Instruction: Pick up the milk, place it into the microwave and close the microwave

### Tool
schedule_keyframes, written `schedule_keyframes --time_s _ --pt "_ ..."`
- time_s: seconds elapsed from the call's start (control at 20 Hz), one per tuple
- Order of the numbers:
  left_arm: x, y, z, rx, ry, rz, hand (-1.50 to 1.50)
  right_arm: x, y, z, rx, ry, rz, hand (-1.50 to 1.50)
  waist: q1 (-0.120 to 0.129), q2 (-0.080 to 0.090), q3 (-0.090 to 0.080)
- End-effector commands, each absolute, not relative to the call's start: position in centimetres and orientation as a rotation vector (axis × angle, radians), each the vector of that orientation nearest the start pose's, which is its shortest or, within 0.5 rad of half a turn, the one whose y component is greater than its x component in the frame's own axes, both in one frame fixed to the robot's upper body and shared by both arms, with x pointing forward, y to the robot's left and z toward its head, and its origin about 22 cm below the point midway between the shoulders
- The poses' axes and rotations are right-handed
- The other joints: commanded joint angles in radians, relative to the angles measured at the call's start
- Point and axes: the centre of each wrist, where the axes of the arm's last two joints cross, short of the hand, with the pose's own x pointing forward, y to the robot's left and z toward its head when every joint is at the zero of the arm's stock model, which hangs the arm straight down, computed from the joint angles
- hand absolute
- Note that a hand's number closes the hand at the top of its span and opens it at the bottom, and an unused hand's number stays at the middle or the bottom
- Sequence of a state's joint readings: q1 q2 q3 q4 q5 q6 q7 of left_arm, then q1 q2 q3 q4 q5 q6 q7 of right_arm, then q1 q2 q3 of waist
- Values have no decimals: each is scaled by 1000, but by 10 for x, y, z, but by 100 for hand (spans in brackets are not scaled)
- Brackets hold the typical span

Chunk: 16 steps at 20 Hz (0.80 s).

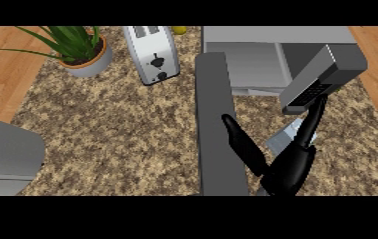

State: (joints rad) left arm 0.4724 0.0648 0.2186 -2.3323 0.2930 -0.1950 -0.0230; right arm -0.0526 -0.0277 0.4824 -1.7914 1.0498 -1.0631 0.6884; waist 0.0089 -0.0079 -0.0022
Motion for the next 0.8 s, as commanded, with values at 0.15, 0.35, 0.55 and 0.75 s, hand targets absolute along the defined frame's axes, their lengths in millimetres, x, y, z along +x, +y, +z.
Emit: schedule_keyframes --time_s 0.15,0.35,0.55,0.75 --pt "99 313 107 62 -1951 57 -150 205 -149 15 -1013 -1672 -402 -150 -1 7 3" --pt "96 315 123 63 -1955 63 -150 193 -150 -6 -1028 -1652 -460 -150 -2 8 3" --pt "98 310 103 57 -1949 56 -150 189 -165 -25 -1053 -1610 -442 -150 0 8 4" --pt "89 312 122 64 -1958 62 -150 190 -162 -31 -1038 -1605 -441 -150 1 7 6"
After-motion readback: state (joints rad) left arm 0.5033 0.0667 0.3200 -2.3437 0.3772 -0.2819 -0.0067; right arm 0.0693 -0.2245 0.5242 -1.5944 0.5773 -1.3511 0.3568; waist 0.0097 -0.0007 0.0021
